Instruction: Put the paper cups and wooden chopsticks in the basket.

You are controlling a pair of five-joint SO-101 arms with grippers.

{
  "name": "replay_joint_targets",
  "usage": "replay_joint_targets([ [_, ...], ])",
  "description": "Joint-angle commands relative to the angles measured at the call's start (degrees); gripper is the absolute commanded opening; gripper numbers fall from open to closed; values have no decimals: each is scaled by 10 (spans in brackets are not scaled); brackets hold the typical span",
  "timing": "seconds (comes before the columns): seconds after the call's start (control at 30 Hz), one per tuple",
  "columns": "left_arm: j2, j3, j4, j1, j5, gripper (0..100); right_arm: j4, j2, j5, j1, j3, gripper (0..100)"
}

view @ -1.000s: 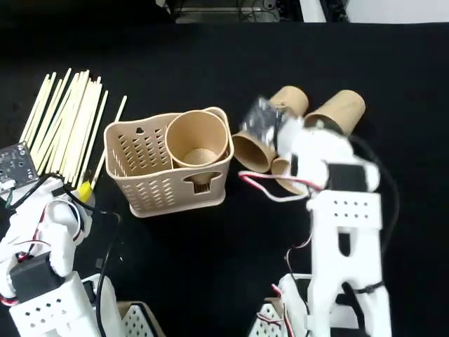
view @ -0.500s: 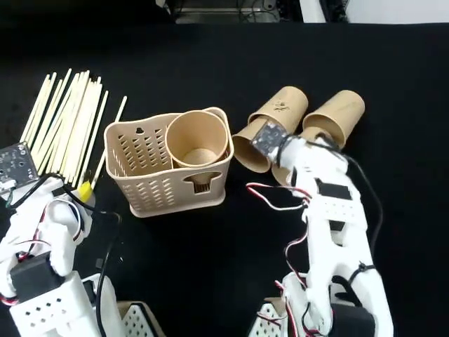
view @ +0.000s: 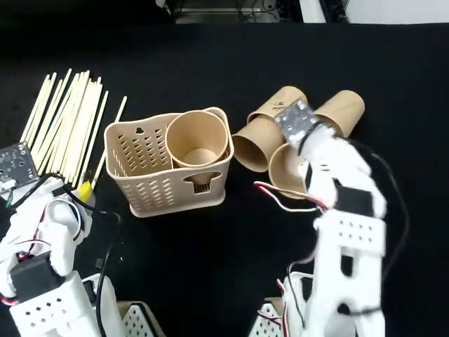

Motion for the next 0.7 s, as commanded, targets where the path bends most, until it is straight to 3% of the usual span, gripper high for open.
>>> replay_joint_targets([
  [0.0,-4,-2,-11,-5,1,264,229,-75,-71,-10,-204,11],
  [0.2,-4,-2,-11,-5,1,264,396,-39,-193,-105,-448,11],
  [0.47,-4,-2,-11,-5,0,264,476,125,-343,-296,-730,11],
  [0.67,-4,-2,-11,-6,0,264,520,294,-386,-360,-859,11],
])
